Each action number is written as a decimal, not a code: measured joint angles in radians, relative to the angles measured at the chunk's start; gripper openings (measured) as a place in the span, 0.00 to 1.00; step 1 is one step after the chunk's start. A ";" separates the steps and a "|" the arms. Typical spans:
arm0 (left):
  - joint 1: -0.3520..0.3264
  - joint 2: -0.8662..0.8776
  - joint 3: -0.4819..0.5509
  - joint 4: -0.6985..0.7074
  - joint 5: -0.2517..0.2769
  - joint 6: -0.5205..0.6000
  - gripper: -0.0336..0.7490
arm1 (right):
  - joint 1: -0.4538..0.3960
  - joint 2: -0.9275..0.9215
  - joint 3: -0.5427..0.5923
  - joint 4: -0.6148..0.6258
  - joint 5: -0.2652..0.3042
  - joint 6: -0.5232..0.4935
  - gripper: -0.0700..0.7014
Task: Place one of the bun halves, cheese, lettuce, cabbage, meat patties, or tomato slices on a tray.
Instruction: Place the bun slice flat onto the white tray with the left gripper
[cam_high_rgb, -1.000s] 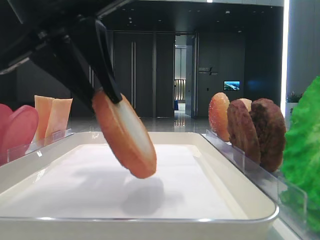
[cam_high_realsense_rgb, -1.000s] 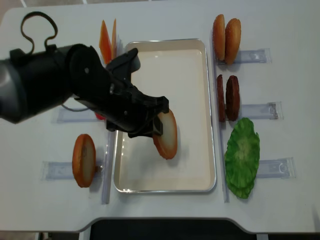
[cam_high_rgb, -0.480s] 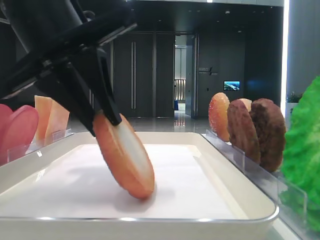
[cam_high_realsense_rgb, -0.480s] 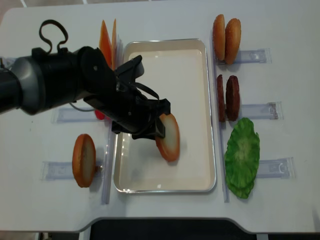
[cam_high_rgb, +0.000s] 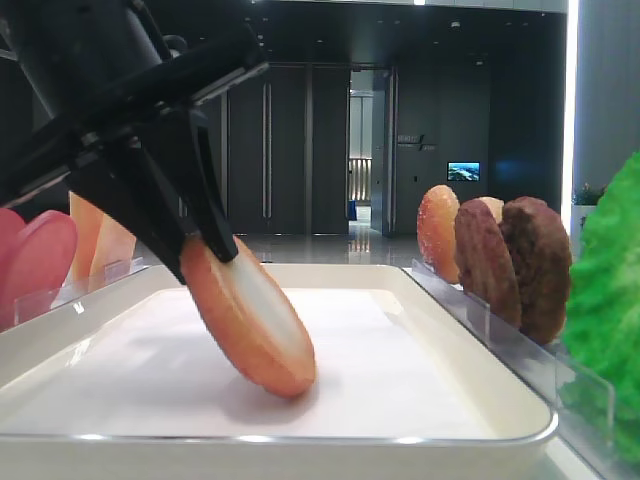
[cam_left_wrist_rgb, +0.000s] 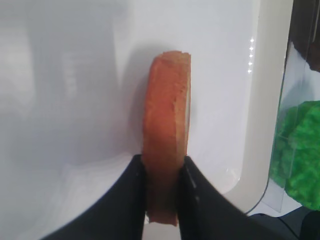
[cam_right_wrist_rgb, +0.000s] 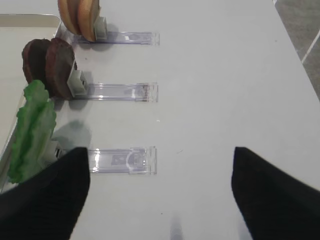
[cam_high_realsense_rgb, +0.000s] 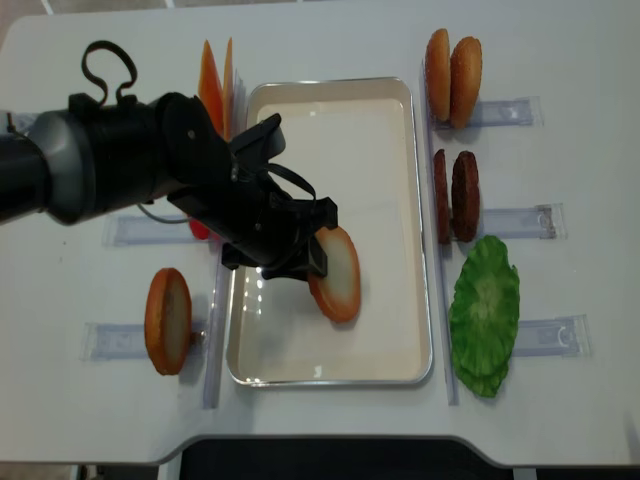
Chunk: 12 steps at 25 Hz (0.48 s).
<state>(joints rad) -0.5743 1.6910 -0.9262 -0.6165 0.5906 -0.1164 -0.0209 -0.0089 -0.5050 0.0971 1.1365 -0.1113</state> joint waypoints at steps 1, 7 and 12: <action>0.000 0.000 0.000 0.001 0.003 0.000 0.22 | 0.000 0.000 0.000 0.000 0.000 0.000 0.81; 0.012 0.000 0.000 0.009 0.026 -0.003 0.22 | 0.000 0.000 0.000 0.000 0.000 0.000 0.81; 0.018 0.000 0.000 0.063 0.055 -0.044 0.28 | 0.000 0.000 0.000 0.000 0.000 0.000 0.81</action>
<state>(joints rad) -0.5562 1.6910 -0.9262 -0.5534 0.6456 -0.1604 -0.0209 -0.0089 -0.5050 0.0971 1.1365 -0.1113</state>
